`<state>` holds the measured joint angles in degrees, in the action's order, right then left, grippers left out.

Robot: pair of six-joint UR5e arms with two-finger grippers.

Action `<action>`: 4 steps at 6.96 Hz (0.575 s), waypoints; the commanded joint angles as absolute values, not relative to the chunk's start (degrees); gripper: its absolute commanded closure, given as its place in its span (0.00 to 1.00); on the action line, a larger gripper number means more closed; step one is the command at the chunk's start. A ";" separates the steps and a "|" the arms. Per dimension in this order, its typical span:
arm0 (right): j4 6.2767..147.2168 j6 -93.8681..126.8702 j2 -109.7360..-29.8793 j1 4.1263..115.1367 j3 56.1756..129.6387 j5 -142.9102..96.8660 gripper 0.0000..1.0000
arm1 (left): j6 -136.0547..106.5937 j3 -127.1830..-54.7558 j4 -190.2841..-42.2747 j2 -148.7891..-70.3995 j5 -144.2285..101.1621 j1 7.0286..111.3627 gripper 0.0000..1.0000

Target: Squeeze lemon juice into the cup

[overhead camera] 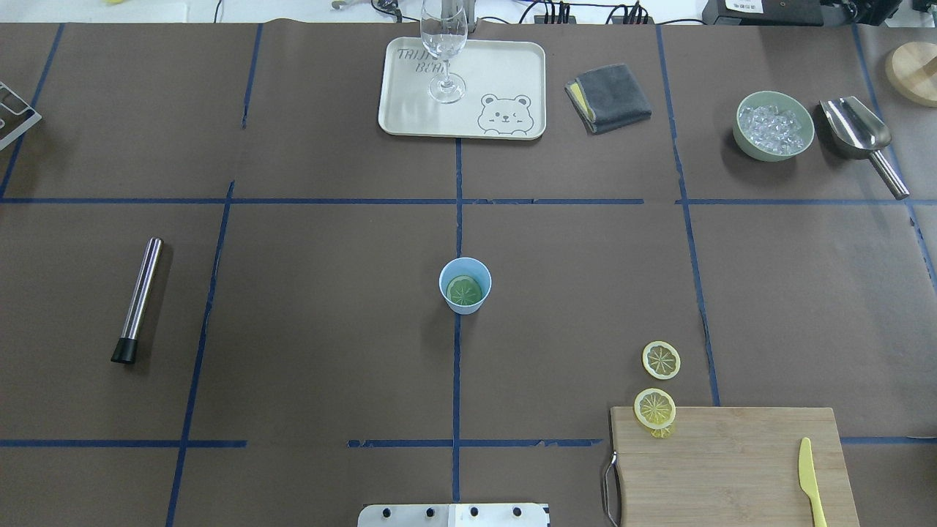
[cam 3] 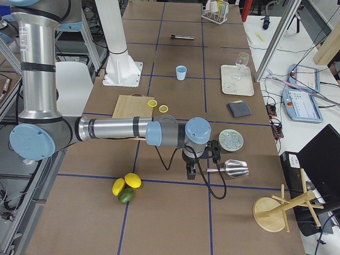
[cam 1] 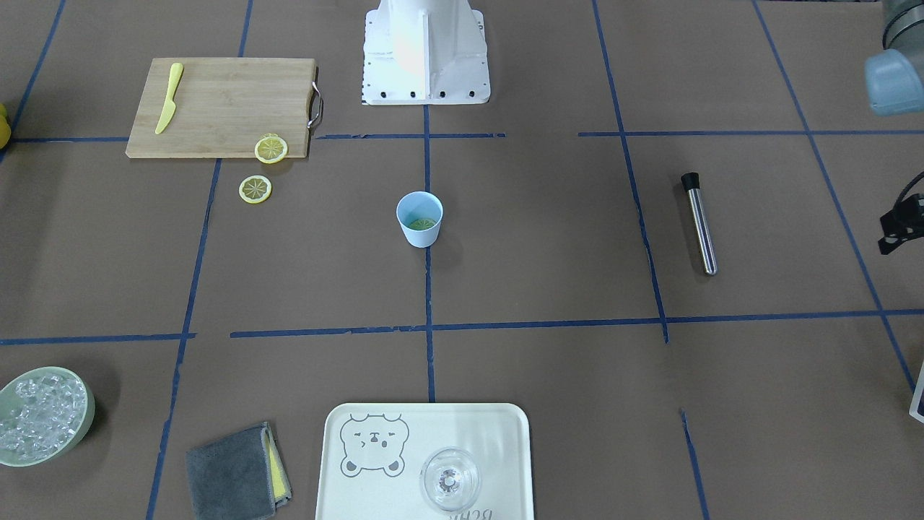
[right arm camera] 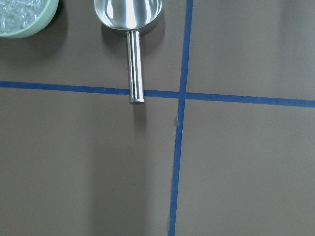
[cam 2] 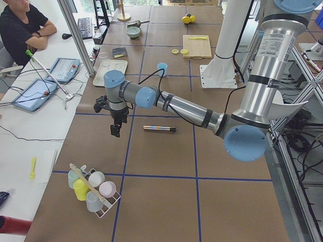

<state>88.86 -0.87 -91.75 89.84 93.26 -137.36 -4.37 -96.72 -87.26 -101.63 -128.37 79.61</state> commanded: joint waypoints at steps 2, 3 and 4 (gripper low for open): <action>80.16 3.60 -91.67 89.74 88.51 -137.55 0.00 | 4.13 -96.86 -87.36 -93.45 -131.66 87.00 0.00; 80.16 3.60 -91.67 89.74 88.51 -137.55 0.00 | 3.96 -96.33 -87.28 -93.17 -131.75 87.45 0.00; 80.24 3.60 -91.58 89.82 88.59 -137.72 0.00 | 3.78 -94.33 -87.28 -93.16 -133.05 87.45 0.00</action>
<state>80.34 3.53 -91.65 89.76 88.61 -137.58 3.81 -96.03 -87.30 -93.61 -131.98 87.03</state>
